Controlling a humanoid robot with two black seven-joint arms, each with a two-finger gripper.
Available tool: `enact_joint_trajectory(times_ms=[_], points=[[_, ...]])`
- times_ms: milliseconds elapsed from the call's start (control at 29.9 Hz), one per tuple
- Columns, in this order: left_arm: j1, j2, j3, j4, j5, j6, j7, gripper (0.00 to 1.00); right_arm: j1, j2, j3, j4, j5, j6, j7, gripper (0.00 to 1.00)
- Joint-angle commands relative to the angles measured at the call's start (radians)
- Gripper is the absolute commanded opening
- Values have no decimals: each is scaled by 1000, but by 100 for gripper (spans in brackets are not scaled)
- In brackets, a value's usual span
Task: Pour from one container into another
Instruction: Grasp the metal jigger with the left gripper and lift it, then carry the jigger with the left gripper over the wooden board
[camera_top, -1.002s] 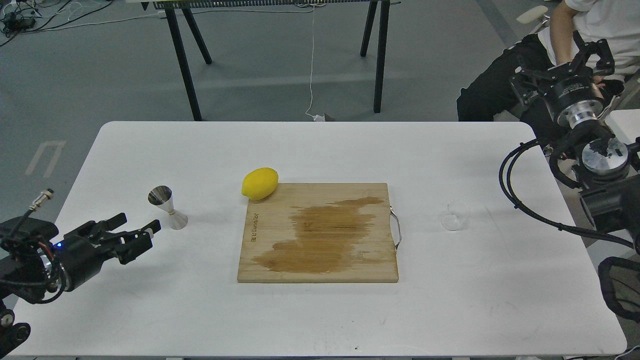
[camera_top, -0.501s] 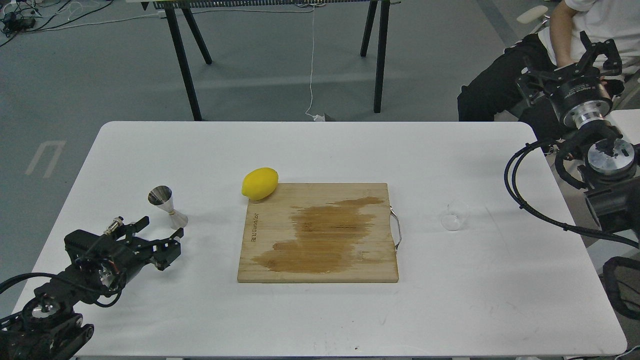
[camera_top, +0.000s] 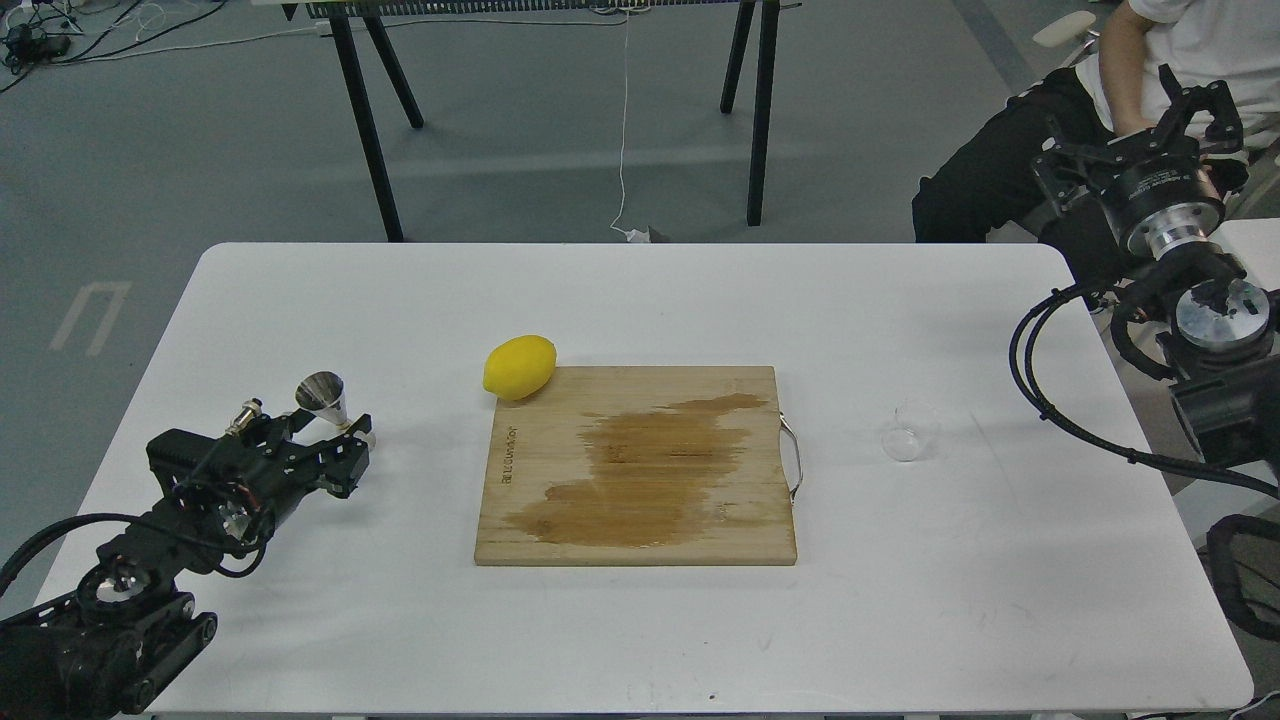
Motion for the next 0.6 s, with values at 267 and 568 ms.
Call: enact_joint_trajectory(times_ms=[267, 568], points=[[-4, -3, 3, 0, -3, 58, 5, 20, -2, 0, 0, -28, 0, 0, 0, 100], [-137, 39, 3, -92, -18, 76, 0, 21, 3, 0, 0, -28, 0, 0, 0, 100]])
